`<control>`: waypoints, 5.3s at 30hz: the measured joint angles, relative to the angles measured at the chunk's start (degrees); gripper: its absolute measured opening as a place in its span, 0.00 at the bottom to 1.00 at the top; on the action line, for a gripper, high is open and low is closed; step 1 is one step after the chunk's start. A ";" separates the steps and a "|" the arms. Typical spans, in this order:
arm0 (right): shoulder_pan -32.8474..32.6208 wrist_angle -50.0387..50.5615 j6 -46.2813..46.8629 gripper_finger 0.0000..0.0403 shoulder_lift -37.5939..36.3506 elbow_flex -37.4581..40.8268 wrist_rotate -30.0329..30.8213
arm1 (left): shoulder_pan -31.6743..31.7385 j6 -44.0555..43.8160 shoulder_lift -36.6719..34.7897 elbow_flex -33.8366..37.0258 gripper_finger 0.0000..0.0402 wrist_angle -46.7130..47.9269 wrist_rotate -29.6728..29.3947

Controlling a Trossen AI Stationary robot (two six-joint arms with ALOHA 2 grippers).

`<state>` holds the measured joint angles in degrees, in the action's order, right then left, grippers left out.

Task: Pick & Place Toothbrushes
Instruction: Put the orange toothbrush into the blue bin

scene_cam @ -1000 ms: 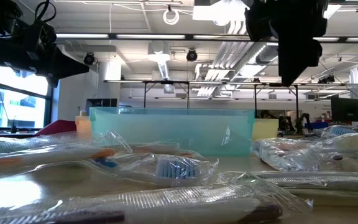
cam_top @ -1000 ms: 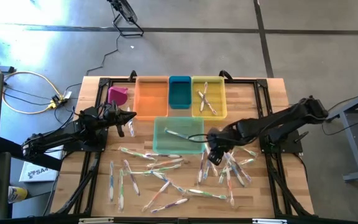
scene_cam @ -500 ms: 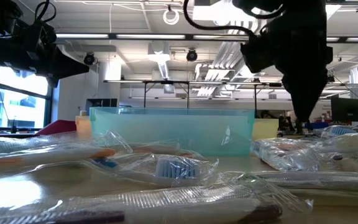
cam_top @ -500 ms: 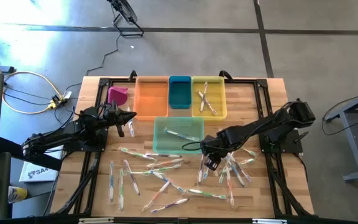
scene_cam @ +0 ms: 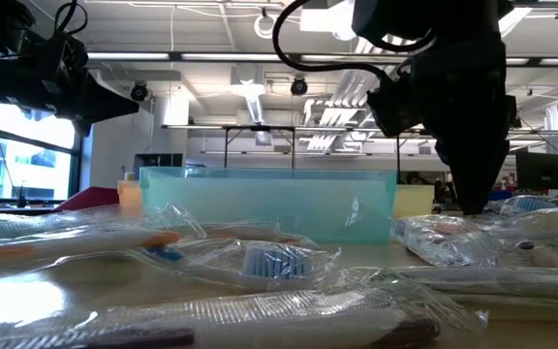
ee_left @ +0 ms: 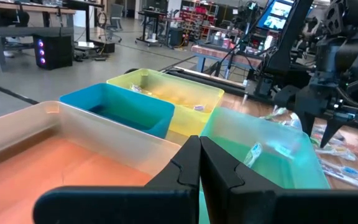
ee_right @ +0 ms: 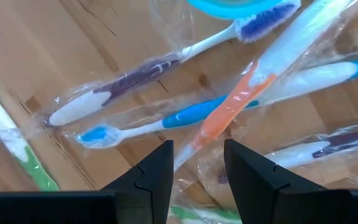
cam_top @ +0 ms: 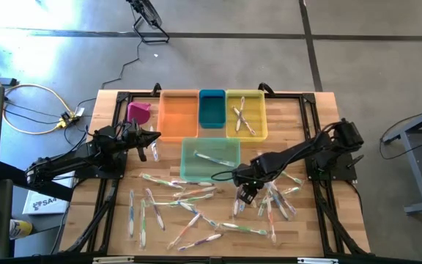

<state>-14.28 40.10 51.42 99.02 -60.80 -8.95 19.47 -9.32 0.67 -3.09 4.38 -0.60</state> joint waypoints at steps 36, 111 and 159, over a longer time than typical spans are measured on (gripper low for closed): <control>0.02 -9.13 6.72 0.33 -0.08 4.63 -3.41 | 0.01 -0.02 -0.01 0.04 0.00 0.02 0.00; 2.70 0.21 14.74 0.03 -5.18 4.69 7.28 | -0.01 -0.22 0.00 0.04 0.00 0.00 0.59; 28.90 -52.67 -33.11 0.03 -21.70 4.61 22.81 | 0.01 0.03 0.00 0.13 0.00 -1.16 -0.09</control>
<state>14.61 -12.57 18.31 77.31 -56.18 13.86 19.48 -9.29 0.67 -2.96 3.22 -0.69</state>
